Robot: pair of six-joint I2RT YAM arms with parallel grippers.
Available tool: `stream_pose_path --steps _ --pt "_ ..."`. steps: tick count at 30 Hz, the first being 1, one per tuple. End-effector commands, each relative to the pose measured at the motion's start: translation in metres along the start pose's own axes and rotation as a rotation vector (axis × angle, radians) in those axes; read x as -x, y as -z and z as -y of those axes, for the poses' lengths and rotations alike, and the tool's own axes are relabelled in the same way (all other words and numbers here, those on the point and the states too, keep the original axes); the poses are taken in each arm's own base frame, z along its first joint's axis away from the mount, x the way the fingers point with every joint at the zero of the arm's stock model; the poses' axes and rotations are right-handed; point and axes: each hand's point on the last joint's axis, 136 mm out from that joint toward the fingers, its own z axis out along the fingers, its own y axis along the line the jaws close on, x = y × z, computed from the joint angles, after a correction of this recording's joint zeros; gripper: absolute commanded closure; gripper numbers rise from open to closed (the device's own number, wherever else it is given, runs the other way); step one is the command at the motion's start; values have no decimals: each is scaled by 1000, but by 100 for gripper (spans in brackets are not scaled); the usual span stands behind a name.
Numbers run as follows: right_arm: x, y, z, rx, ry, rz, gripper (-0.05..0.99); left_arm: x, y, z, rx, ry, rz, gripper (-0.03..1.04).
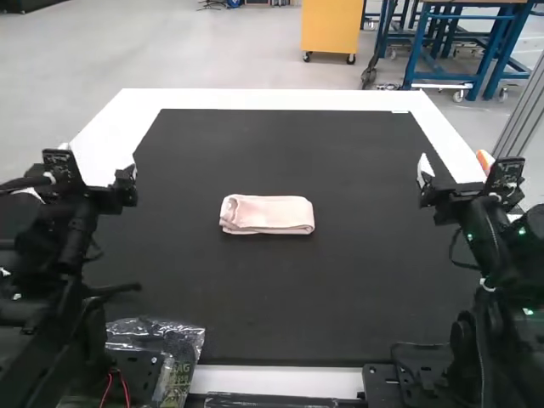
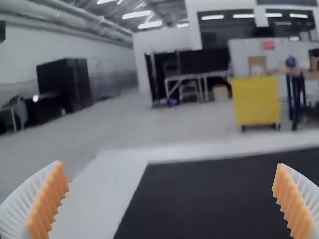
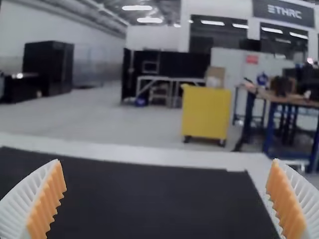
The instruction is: Fold the towel.
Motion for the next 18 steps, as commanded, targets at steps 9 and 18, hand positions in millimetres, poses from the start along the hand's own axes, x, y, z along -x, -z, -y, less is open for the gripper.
stream_pose_path --steps 9,18 --pt "-73 12 21 -121 60 -295 1 -47 4 -5 43 88 -185 4" --pt "-79 13 4 -20 63 -318 1 -46 4 -3 37 88 -185 4"
